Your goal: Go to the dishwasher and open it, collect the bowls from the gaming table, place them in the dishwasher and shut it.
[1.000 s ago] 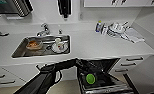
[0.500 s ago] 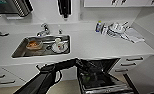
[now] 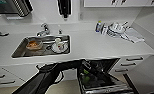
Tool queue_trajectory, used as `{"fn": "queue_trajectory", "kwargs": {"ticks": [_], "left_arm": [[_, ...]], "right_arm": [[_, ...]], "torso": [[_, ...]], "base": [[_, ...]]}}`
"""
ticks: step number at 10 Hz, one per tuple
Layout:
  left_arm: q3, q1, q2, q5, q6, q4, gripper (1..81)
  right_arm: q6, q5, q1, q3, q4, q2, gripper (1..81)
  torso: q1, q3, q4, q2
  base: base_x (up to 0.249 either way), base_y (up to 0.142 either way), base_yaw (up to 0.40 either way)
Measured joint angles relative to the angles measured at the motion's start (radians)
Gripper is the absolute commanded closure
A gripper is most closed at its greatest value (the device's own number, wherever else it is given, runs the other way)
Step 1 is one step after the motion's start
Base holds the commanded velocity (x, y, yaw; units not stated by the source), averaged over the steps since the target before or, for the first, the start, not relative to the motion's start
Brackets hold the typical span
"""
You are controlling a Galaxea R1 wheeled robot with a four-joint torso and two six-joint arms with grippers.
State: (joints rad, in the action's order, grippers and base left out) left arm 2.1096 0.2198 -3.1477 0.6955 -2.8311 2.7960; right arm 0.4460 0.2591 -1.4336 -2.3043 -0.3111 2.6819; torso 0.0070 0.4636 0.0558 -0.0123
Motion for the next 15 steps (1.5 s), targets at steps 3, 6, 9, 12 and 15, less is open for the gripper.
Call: {"fn": "queue_trajectory", "kwargs": {"ticks": [3,6,9,12,15], "left_arm": [[-0.258,-0.011,0.200,0.005,0.000,0.013,1.0],[-0.477,0.042,0.438,-0.033,0.000,0.043,1.0],[-0.575,0.235,0.629,-0.140,0.000,0.050,1.0],[-0.609,0.488,0.760,-0.264,0.000,0.051,1.0],[-0.576,0.718,0.813,-0.386,0.000,0.051,1.0]], "right_arm": [[0.000,0.000,0.007,0.000,0.001,-0.001,81.1],[0.000,0.001,0.013,0.000,0.002,-0.011,81.1],[0.011,0.001,0.013,0.000,0.004,-0.014,81.1],[0.023,0.003,0.018,0.026,0.004,-0.044,81.1],[0.051,0.011,0.060,0.158,0.004,-0.140,81.1]], "torso": [[0.000,0.000,0.000,0.000],[0.000,0.000,0.000,0.000],[0.000,0.000,0.000,0.000],[0.000,0.000,0.000,0.000],[0.000,0.000,0.000,0.000]], "base": [[0.000,0.000,0.000],[0.000,0.000,0.000],[0.000,0.000,0.000],[0.000,0.000,0.000],[0.000,0.000,0.000]]}}
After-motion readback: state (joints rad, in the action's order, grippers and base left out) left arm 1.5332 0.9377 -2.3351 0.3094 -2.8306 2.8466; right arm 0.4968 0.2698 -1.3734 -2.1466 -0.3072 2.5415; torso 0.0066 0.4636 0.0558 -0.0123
